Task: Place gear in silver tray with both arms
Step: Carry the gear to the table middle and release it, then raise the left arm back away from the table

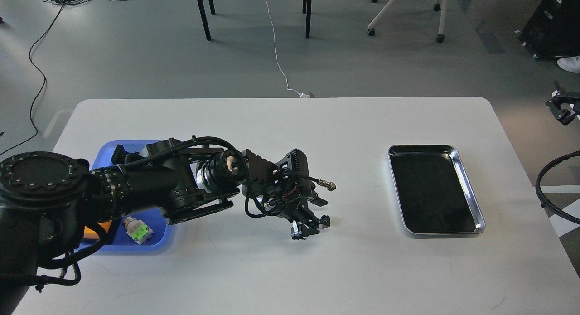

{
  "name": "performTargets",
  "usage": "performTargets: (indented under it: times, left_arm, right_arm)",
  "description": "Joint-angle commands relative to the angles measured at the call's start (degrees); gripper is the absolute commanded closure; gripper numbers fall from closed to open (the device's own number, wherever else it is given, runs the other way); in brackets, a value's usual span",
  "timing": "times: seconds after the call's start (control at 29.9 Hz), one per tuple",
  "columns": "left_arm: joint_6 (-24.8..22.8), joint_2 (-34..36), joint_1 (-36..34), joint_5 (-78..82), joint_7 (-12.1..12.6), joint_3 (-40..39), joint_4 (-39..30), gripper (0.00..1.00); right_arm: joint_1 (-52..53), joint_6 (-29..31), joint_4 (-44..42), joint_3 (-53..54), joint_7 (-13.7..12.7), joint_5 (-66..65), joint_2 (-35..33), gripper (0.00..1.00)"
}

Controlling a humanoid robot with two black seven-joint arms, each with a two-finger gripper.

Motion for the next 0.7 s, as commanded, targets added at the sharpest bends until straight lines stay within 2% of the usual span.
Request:
performTargets:
  times: [0.0,0.13,0.27,0.47,0.67]
  left_arm:
    - [0.03,1.30,-0.78,-6.62,-0.01,-1.68,-0.40,0.40]
    - [0.03,6.38,-1.83,-18.48,-0.01,-6.95,-1.28,0.29]
    - [-0.05,10.78,-1.48,-30.35,-0.01,-11.96,-0.76,0.24]
    - [-1.37,19.04,0.19,-55.56,-0.01,-16.90,-0.66,0.09]
    - [-7.08,28.36,1.85,-80.53,-0.01,-16.99,-0.66,0.03]
  right_arm:
    - [3.32,0.00,0.01,-0.66,-0.17,-0.20,-0.19,0.00]
    - [7.71,0.00,0.01,-4.69,-0.43,-0.38,-0.45,0.00]
    - [13.78,0.00,0.01,-10.41,-0.43,-0.38,-0.37,0.00]
    - [22.03,0.00,0.97,-20.41,-0.87,-3.17,1.99,0.00]
    - [33.99,0.00,7.38,-32.12,-0.87,-15.57,6.40,0.00]
